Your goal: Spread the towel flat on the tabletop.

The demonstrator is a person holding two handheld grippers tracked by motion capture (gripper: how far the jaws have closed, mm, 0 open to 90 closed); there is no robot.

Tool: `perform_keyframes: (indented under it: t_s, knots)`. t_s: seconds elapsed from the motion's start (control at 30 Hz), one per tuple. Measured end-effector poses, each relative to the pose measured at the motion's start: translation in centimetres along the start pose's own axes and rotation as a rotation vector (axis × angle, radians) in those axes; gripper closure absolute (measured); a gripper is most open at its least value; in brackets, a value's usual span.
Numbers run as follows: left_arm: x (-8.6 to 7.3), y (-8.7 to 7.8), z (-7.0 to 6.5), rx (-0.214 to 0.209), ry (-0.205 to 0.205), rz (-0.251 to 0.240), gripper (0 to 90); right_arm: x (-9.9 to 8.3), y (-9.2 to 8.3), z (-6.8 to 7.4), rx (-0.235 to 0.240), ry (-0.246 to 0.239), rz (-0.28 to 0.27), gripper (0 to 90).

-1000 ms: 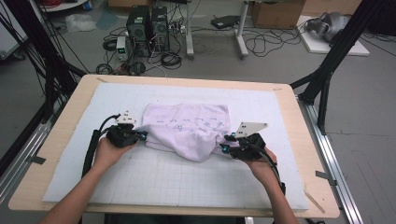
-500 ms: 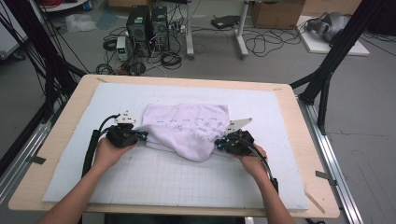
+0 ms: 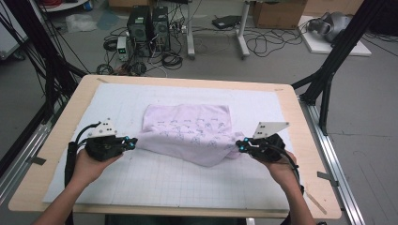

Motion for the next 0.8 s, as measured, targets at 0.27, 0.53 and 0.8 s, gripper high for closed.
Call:
perform_keyframes:
  t_s: [0.27, 0.53, 0.8]
  knots:
    - [0.3, 5.6, -0.8, -0.089, -0.029, 0.038, 54.8, -1.2, 3.1, -4.3, -0.039, 0.085, 0.071, 86.9]
    - [-2.1, 9.4, -2.3, -0.088, 0.076, 0.203, 73.1, -1.5, 2.9, -2.7, -0.024, 0.074, 0.031, 70.2]
    - [0.3, 6.5, 1.7, 0.041, -0.092, 0.024, 83.8, -0.9, 1.9, -0.3, -0.036, 0.017, -0.016, 68.2]
Point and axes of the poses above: each handheld gripper's, and its own axes: y roughly forward along the jaws, x roughly out of its top, z roughly to its left, the point moved 10 cm from there along y, roughly forward along the jaws, and after that the axes turned 1 degree about -x, right-handed, at the moved point
